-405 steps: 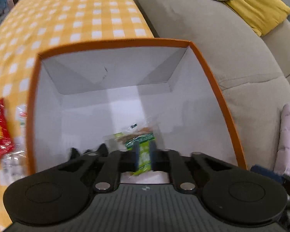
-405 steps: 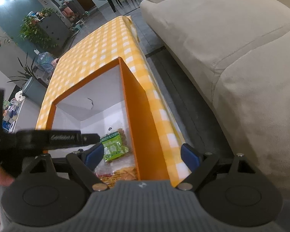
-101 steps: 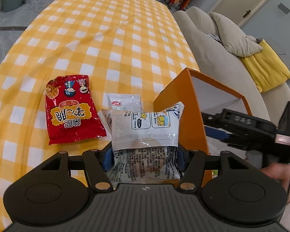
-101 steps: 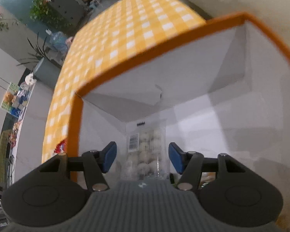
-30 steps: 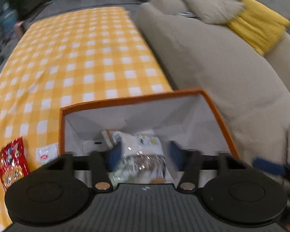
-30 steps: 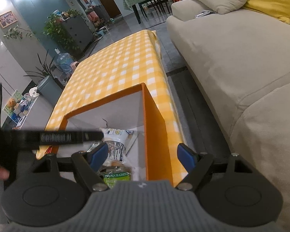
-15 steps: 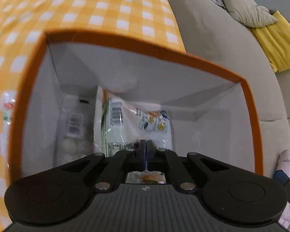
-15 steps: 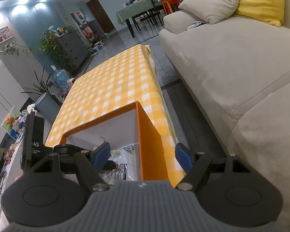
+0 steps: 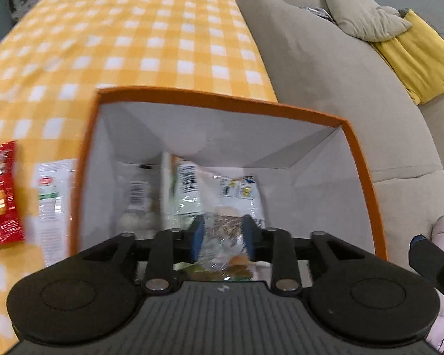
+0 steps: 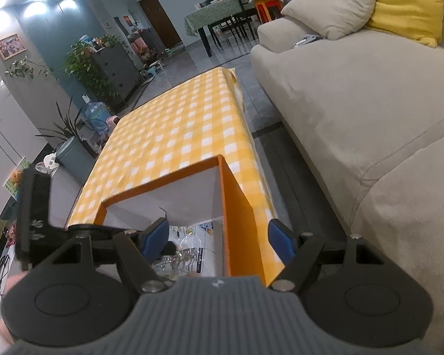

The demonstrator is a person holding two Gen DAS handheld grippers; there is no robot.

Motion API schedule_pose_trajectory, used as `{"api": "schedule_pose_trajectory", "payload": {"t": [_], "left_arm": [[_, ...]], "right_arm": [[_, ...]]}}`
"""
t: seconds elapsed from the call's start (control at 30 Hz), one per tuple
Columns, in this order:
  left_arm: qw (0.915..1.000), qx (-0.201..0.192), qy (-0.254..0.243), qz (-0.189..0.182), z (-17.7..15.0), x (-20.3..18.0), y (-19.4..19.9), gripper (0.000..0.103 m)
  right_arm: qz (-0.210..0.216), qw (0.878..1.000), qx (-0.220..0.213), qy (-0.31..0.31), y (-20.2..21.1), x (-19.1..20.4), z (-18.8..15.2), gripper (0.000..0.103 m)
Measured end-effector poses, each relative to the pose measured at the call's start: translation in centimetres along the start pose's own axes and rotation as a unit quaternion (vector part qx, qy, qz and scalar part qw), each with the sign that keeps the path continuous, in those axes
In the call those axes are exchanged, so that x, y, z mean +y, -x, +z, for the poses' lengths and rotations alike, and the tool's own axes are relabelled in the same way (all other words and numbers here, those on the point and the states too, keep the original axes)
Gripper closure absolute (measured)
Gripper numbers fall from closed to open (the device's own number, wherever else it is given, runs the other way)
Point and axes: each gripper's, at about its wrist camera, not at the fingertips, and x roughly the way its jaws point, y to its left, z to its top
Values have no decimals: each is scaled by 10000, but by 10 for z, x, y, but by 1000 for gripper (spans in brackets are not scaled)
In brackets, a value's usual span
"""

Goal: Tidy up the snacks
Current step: 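Lower the white snack bag into the box and open the left gripper, then move both open grippers out of the box toward the red bag and sachet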

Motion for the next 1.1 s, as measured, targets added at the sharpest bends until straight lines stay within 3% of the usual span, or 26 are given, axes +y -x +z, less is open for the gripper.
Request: {"api": "schedule_pose_trajectory", "payload": {"t": [0.07, 0.13, 0.2, 0.33, 0.4, 0.6, 0.9, 1.1], "left_arm": [[10000, -28, 40, 61, -1, 2, 10, 45], [10000, -83, -10, -4, -4, 3, 22, 42], [9999, -92, -97, 52, -8, 2, 31, 25], [9985, -260, -331, 346, -19, 0, 53, 22], [9975, -370, -306, 518, -23, 1, 63, 18], [9958, -539, -272, 688, -35, 10, 94, 17], [9949, -613, -2, 802, -52, 48, 139, 17], [9937, -778, 344, 729, -63, 89, 169, 16]], "right_arm": [[52, 10000, 13, 81, 2, 3, 0, 30], [82, 9998, 70, 166, 3, 7, 0, 30], [87, 9994, 148, 285, 3, 12, 0, 30], [64, 9983, 398, 411, 2, 19, -2, 28], [30, 9974, 567, 453, 0, 21, -3, 12], [-185, 9960, 655, 578, 1, 33, -5, 3], [-241, 9907, 1209, 578, 0, 65, -15, 3], [-340, 9883, 1232, 828, 7, 96, -23, 3]]}}
